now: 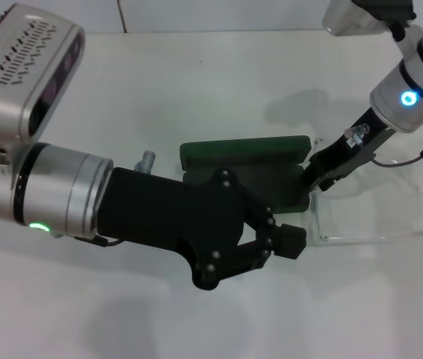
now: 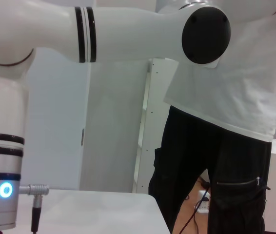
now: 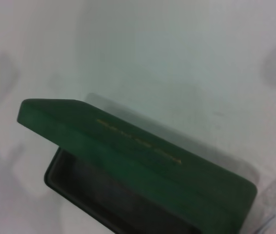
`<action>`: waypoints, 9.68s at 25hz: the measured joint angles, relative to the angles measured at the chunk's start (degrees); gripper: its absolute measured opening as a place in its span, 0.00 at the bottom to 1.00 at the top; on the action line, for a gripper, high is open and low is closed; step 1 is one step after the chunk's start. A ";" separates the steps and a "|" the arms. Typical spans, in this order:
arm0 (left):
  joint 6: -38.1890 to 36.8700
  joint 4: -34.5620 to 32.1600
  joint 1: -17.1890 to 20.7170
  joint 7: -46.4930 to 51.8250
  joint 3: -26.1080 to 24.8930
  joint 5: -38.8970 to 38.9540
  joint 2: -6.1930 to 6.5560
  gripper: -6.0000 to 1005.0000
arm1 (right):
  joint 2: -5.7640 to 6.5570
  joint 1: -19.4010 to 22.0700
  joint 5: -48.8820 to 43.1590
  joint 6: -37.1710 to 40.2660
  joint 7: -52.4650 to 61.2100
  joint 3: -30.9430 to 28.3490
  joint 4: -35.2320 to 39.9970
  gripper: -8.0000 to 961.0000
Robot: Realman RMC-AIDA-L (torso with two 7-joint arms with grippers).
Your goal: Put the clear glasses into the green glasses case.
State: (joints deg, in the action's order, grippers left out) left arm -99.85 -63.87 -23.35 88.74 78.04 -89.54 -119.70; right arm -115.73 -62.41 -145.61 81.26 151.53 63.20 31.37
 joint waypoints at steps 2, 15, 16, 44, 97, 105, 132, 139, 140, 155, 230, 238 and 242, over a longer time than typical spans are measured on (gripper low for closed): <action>0.00 0.21 -0.18 -0.03 -0.06 0.00 0.06 0.03 | 0.00 0.10 -0.16 0.00 -0.09 0.06 0.06 0.45; 0.01 0.52 0.00 -0.06 -0.91 -0.03 0.24 0.03 | 0.36 4.29 -0.30 0.53 -1.40 1.12 4.45 0.28; 0.01 0.52 0.05 -0.06 -0.94 -0.03 0.25 0.03 | 0.38 4.77 -0.27 0.74 -1.44 1.10 5.16 0.27; -0.09 1.92 -0.44 0.11 -6.18 3.17 0.16 0.03 | 1.57 24.81 9.14 16.91 -14.63 -12.51 31.75 0.14; -0.68 17.76 -1.34 -9.59 -11.48 23.58 -0.12 0.03 | -0.46 32.48 55.08 25.24 -86.80 1.46 10.65 0.13; -0.77 20.10 -2.12 -9.69 -10.63 23.59 -0.06 0.03 | -0.46 30.22 58.88 23.03 -89.21 4.16 10.28 0.13; -2.79 24.75 -3.33 -9.69 -7.56 21.79 0.39 0.03 | -0.46 28.43 66.41 19.69 -92.60 10.39 10.02 0.14; -3.01 24.85 -3.44 -9.46 -7.56 20.77 0.37 0.03 | -0.46 28.58 66.81 19.94 -92.63 10.48 10.03 0.13; -3.22 24.85 -3.38 -9.41 -7.57 20.73 0.36 0.03 | -0.46 28.62 66.96 20.00 -92.63 10.51 10.03 0.13; -5.44 24.96 -2.96 -9.61 -7.58 19.45 0.34 0.03 | -0.46 28.84 68.52 20.16 -94.17 11.11 8.17 0.13; -5.87 36.67 -8.24 -14.06 -18.81 17.74 -0.13 0.03 | -0.26 25.26 78.71 25.32 -111.42 15.04 0.46 0.13; -6.10 36.72 -7.62 -14.14 -19.11 17.86 -0.01 0.03 | -0.39 25.59 79.33 25.95 -111.43 15.62 0.54 0.13; -5.09 36.72 -7.73 -14.61 -19.12 17.86 0.00 0.03 | -0.46 25.12 79.42 26.38 -111.11 16.31 0.91 0.13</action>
State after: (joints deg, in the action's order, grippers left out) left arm -104.94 -27.16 -31.09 74.13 58.91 -71.69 -119.70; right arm -116.19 -37.29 -66.19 107.63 40.42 79.51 32.28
